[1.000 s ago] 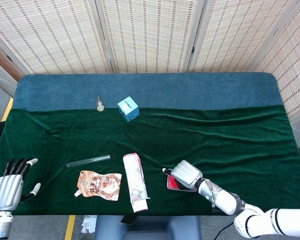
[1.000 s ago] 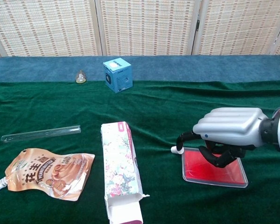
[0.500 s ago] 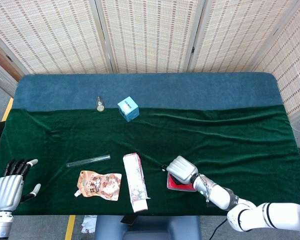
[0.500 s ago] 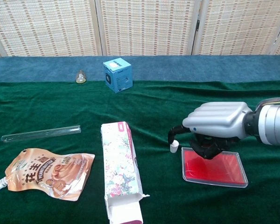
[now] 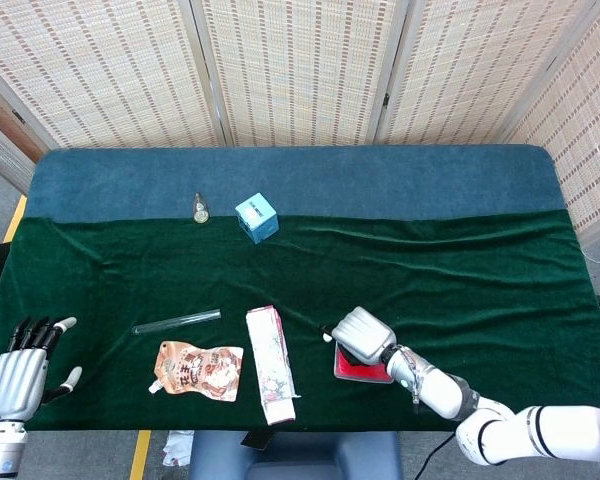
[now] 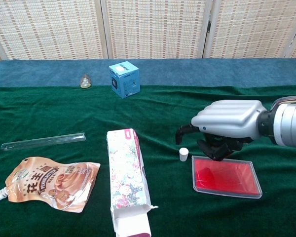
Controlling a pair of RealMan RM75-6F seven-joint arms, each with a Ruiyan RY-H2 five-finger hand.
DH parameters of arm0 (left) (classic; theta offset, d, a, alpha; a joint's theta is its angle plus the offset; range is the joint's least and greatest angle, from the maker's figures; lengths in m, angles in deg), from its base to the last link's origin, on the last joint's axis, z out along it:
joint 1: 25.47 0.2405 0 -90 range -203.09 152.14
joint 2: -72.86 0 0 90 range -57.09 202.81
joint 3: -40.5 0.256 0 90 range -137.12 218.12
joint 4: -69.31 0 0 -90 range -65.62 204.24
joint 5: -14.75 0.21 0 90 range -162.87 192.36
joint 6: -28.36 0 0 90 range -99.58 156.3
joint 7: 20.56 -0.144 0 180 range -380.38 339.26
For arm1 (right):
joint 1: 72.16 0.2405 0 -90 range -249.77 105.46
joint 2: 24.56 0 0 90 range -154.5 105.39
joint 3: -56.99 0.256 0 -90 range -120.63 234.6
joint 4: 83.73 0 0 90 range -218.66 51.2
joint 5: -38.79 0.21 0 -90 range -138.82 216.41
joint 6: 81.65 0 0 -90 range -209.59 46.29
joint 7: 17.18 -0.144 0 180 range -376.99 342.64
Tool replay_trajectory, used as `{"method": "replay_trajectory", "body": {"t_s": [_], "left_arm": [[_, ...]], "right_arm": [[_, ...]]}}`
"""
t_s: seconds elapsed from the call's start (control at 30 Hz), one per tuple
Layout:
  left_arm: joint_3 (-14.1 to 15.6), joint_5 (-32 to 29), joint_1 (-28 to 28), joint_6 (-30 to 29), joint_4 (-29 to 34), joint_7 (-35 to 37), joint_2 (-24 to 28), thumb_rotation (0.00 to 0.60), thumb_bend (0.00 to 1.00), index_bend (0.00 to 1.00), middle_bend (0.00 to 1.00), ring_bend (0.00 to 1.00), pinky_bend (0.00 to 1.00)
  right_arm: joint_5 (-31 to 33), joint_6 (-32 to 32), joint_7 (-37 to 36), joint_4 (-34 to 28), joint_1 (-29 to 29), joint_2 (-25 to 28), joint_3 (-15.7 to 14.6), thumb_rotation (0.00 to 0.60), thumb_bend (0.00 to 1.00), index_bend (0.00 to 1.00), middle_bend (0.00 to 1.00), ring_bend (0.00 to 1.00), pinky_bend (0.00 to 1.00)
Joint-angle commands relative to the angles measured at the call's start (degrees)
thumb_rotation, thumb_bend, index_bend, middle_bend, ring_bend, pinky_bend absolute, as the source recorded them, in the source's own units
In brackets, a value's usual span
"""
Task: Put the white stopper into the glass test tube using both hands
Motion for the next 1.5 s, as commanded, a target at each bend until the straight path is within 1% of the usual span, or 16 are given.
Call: {"method": "replay_trajectory", "body": {"t_s": [0.03,0.1,0.13,0.17,0.23,0.27,0.47,0.63,0.8,1.0,1.1,1.17,1.23,1.37,1.5], "left_arm": [[0.0,0.1,0.0,0.0,0.1,-0.1,0.0,0.6,0.34,0.21,0.22,0.14,0.0],[0.0,0.2,-0.1,0.0,0.2,-0.2,0.1,0.6,0.34,0.21,0.22,0.14,0.0],[0.1,0.2,-0.1,0.0,0.3,-0.2,0.1,0.6,0.34,0.21,0.22,0.13,0.0],[0.1,0.3,-0.1,0.0,0.3,-0.3,0.1,0.6,0.34,0.21,0.22,0.13,0.0],[0.2,0.4,-0.1,0.0,0.4,-0.4,0.1,0.6,0.34,0.21,0.22,0.13,0.0],[0.3,0.6,-0.1,0.0,0.5,-0.5,0.1,0.6,0.34,0.21,0.22,0.13,0.0],[0.5,0.8,0.2,-0.5,0.9,-0.7,0.3,0.6,0.34,0.21,0.22,0.13,0.0],[0.6,0.8,0.4,-0.7,0.9,-0.6,0.4,0.6,0.34,0.21,0.22,0.14,0.0],[0.7,0.8,0.4,-0.4,1.0,-0.5,0.3,0.6,0.34,0.21,0.22,0.14,0.0],[0.5,0.5,0.1,0.1,0.9,-0.6,0.2,0.6,0.34,0.21,0.22,0.14,0.0],[0.5,0.4,0.1,0.1,0.8,-0.6,0.2,0.6,0.34,0.21,0.22,0.13,0.0],[0.4,0.2,0.1,0.2,0.6,-0.6,0.1,0.6,0.34,0.21,0.22,0.13,0.0],[0.4,0.1,0.0,0.4,0.5,-0.6,0.1,0.6,0.34,0.21,0.21,0.13,0.0],[0.5,0.2,0.0,0.5,0.3,-0.6,-0.1,0.6,0.34,0.21,0.21,0.13,0.0],[0.5,0.0,0.1,0.5,0.1,-0.3,0.0,0.6,0.34,0.2,0.21,0.13,0.0]], "right_arm": [[-0.8,4.1,-0.5,-3.1,-1.8,2.1,0.4,0.437,0.81,0.22,0.99,1.0,1.0],[-0.8,6.0,-1.2,-4.5,-2.7,2.9,0.7,0.425,0.61,0.22,0.99,1.0,1.0],[-0.8,6.7,-1.7,-5.1,-3.2,3.2,0.8,0.398,0.47,0.22,0.99,1.0,1.0],[-0.9,7.0,-2.0,-5.3,-3.4,3.4,0.8,0.37,0.37,0.22,0.99,1.0,1.0],[-2.0,7.8,-2.5,-5.4,-3.8,3.9,0.8,0.329,0.28,0.22,0.98,1.0,1.0],[-3.6,8.7,-2.2,-4.5,-4.2,3.7,0.5,0.325,0.26,0.22,0.98,1.0,1.0],[-5.3,8.0,-2.8,-1.8,-4.3,1.9,0.1,0.338,0.25,0.23,0.99,1.0,1.0],[-5.4,6.7,-3.5,1.7,-3.7,-0.5,0.6,0.34,0.25,0.35,1.0,1.0,1.0],[-4.8,5.3,-2.9,5.0,-2.7,-3.0,1.3,0.342,0.33,0.4,1.0,1.0,1.0],[-4.7,4.3,-0.6,7.9,-1.5,-5.4,1.6,0.353,0.34,0.41,1.0,1.0,1.0],[-5.5,4.0,0.8,9.1,-1.0,-6.3,1.2,0.389,0.36,0.41,1.0,1.0,1.0],[-6.1,4.1,1.8,10.0,-0.9,-6.7,0.9,0.413,0.36,0.41,1.0,1.0,1.0],[-6.6,4.1,2.6,10.7,-0.7,-7.3,0.7,0.45,0.36,0.41,1.0,1.0,1.0],[-7.1,3.7,3.9,11.9,-0.2,-8.6,0.6,0.498,0.36,0.41,1.0,1.0,1.0],[-7.3,3.8,4.3,12.6,-0.1,-9.4,0.6,0.511,0.36,0.41,1.0,1.0,1.0]]}}
